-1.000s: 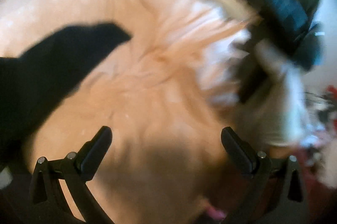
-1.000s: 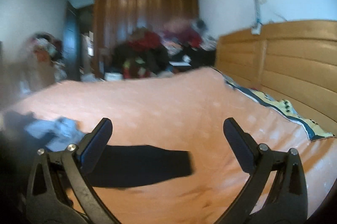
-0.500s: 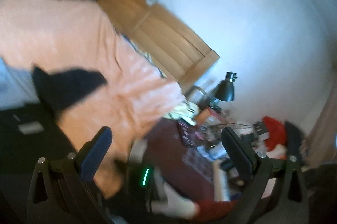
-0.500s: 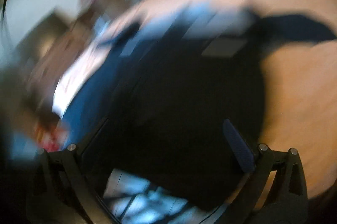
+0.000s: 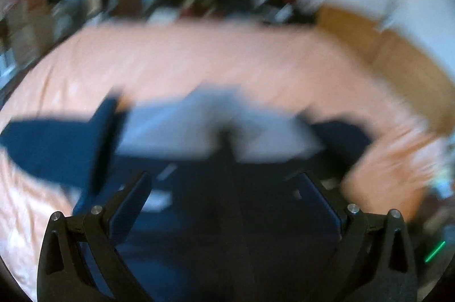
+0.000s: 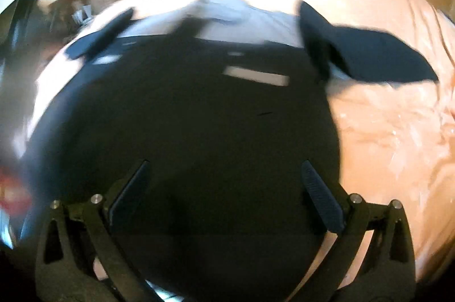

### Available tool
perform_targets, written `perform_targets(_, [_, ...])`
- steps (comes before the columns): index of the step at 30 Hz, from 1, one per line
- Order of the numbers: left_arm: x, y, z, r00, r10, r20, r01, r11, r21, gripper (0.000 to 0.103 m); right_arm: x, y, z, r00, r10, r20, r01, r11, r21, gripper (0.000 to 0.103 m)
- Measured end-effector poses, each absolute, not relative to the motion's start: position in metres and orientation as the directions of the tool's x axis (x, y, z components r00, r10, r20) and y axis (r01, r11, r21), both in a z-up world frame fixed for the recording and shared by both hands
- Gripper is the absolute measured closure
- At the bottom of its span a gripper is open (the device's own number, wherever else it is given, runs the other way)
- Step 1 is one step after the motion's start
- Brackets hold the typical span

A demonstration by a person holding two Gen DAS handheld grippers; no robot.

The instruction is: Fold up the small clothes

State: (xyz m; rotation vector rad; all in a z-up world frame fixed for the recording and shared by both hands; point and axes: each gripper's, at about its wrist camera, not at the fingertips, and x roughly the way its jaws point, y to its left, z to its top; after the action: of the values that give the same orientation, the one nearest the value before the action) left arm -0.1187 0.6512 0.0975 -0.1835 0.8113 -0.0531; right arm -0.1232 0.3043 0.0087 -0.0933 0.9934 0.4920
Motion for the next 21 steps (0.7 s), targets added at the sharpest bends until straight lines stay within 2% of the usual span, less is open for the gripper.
perform_targets(3, [-0.104,0.677,0.021,0.565,-0.063,-0.823,-0.127,0.978,-0.162,0.000,-0.093,0.314,-0.023,0.395,0.295,-0.870,-0.430,0.896,0.109,0.000])
perform_targets(6, [-0.103,0.682,-0.019,0.518,-0.087,-0.851,-0.152,0.970,-0.191,0.000,-0.094,0.305,-0.019,0.472,0.334,-0.816,-0.365,0.916,0.165,0.000])
perform_targets(9, [-0.100,0.675,-0.023,0.512,-0.055,-0.857,-0.166,0.973,-0.162,0.000,-0.101,0.313,-0.026,0.504,0.337,-0.795,-0.325,0.927,0.187,0.000])
perform_targets(12, [-0.093,0.674,-0.029,0.519,-0.034,-0.854,-0.215,0.962,-0.168,0.000,-0.106,0.312,-0.014,0.406,0.385,-0.829,-0.364,0.900,0.239,0.000])
perform_targets(15, [-0.091,0.671,-0.035,0.530,-0.010,-0.848,-0.221,0.964,-0.149,0.000,-0.100,0.278,0.016,0.459,0.457,-0.762,-0.321,0.885,0.337,0.000])
perform_targets(17, [-0.089,0.670,-0.038,0.543,-0.004,-0.840,-0.216,0.966,-0.144,0.000,-0.066,0.231,0.041,0.561,0.432,-0.706,-0.247,0.902,0.355,0.000])
perform_targets(20, [-0.092,0.674,-0.039,0.560,-0.010,-0.828,-0.212,0.965,-0.155,0.000,0.003,0.145,0.047,0.627,0.407,-0.664,-0.097,0.886,0.453,0.001])
perform_targets(21, [-0.092,0.675,-0.039,0.562,-0.010,-0.827,-0.212,0.965,-0.156,0.000,0.023,0.116,0.041,0.629,0.404,-0.664,-0.035,0.868,0.495,0.006])
